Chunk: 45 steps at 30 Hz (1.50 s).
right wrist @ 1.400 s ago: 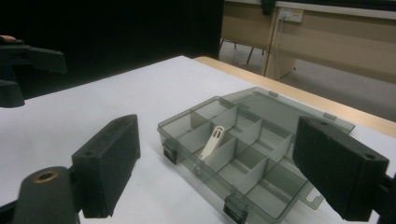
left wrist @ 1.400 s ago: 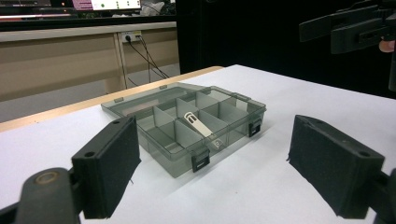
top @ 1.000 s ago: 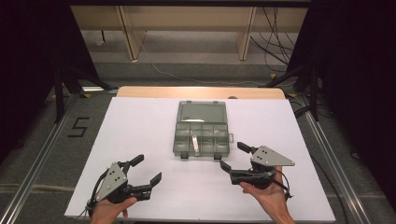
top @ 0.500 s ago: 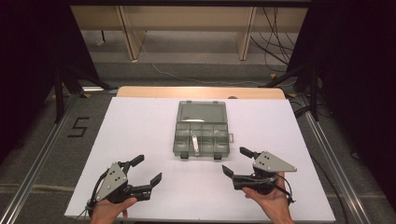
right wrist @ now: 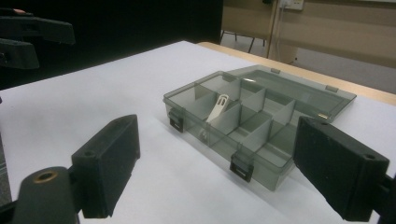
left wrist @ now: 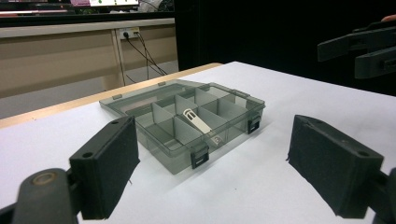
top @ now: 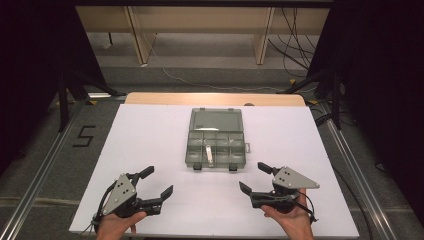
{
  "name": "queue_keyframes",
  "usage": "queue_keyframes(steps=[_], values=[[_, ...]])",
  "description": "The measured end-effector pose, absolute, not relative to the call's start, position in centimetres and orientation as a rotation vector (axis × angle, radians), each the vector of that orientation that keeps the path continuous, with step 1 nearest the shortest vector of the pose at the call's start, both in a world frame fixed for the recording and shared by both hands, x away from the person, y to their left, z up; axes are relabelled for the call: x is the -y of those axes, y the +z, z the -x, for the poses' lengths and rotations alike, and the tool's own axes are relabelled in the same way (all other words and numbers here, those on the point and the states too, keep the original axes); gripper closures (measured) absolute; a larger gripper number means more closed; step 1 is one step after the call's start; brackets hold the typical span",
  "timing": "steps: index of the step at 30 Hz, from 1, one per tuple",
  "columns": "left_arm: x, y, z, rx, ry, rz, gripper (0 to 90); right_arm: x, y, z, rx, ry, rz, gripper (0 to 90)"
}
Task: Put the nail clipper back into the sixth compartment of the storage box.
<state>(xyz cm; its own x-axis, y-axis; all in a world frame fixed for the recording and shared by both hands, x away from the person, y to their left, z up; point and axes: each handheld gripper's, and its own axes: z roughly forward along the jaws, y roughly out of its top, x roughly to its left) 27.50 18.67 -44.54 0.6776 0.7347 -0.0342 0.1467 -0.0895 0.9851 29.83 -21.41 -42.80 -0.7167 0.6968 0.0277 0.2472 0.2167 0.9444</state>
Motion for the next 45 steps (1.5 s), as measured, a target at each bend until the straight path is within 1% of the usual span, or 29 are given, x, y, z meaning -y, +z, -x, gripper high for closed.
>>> queue_keyframes(steps=[22,45], values=[[-18.5,-44.6,-27.4,-0.731,0.568,-1.612,15.6,22.3,-43.3,-28.3,-2.076,1.513,-0.914,15.9],[-18.5,-44.5,-27.4,-0.727,0.571,-1.608,15.7,22.5,-43.3,-28.6,-2.052,1.521,-0.891,15.8]])
